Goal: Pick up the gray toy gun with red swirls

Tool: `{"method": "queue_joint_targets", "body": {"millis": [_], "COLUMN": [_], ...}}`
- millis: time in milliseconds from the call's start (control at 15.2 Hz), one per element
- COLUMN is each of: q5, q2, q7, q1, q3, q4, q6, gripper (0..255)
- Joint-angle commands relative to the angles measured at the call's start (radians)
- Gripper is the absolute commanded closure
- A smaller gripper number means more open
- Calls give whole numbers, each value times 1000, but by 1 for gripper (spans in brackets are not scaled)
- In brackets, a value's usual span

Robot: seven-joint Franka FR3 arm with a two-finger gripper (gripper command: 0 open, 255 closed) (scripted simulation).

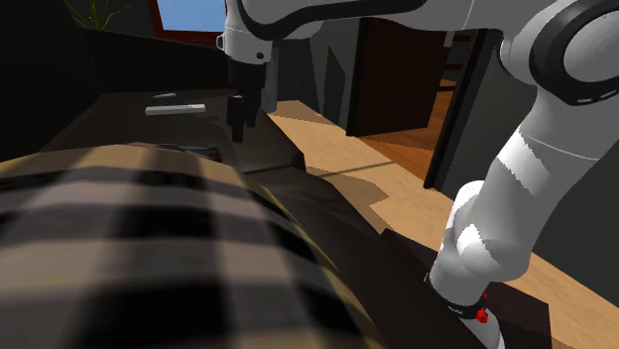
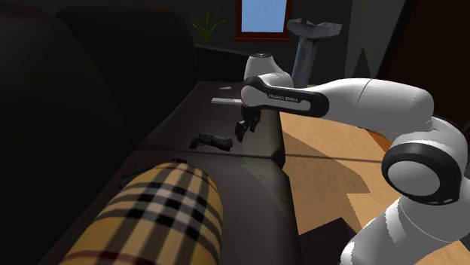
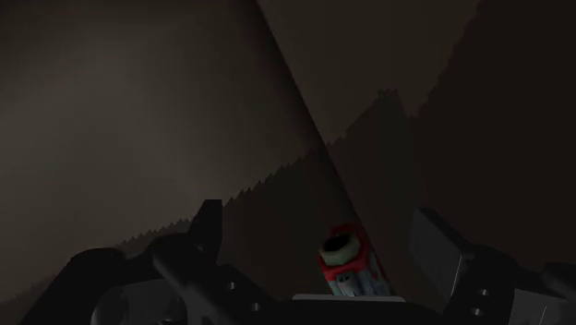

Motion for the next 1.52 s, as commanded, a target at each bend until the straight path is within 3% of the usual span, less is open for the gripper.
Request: {"method": "queue_joint_targets", "body": {"millis": [0, 726, 1320, 1386, 1452], "q5": [-19, -170, -170, -171, -171], "q2": [58, 386, 374, 377, 377], "q7": [-1, -10, -3, -4, -3], "q1": [15, 122, 117, 117, 117], "q3": [22, 113, 110, 110, 110], "q4": [52, 419, 301, 305, 305], "q6": [22, 46, 153, 152, 152], "gripper": [0, 0, 0, 255, 255]}}
